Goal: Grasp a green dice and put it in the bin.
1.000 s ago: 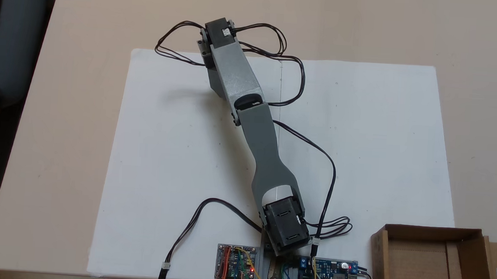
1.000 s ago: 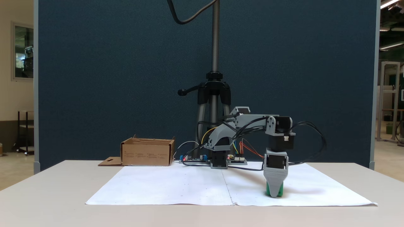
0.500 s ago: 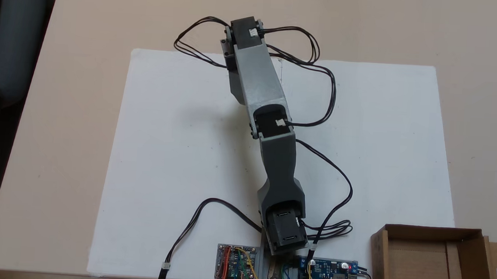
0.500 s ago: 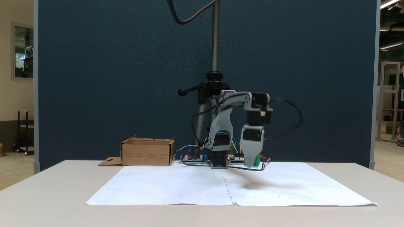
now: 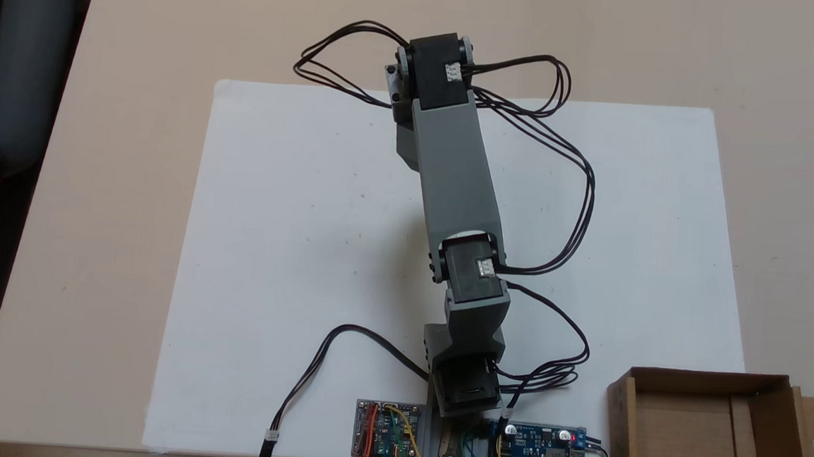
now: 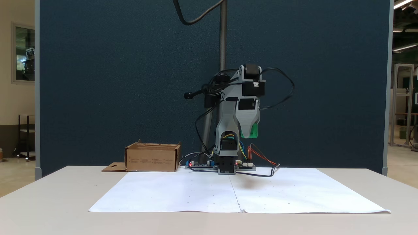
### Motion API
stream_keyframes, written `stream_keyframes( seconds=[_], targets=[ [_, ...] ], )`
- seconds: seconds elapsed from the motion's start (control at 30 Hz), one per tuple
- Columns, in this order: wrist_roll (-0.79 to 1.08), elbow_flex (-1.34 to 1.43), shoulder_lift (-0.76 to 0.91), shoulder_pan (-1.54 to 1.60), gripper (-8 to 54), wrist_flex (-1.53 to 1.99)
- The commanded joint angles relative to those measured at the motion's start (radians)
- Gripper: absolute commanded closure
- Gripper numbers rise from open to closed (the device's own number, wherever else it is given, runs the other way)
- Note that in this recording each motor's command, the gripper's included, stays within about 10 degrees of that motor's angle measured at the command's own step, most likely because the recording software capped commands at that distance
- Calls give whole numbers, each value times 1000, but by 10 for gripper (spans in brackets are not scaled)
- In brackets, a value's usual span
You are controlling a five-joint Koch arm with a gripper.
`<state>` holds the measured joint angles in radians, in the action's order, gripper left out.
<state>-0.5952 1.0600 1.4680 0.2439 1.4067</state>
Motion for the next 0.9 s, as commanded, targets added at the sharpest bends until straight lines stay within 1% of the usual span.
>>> stream_keyframes(
  seconds=[0.0, 0.17, 0.23, 0.63, 0.87],
  targets=[
    [57, 3, 48, 2, 337, 156],
    [58, 2, 46, -15, 337, 156],
    [87, 2, 44, -57, 337, 155],
    [419, -2, 31, -653, 337, 86],
    [538, -9, 8, -994, 337, 38]
  ],
)
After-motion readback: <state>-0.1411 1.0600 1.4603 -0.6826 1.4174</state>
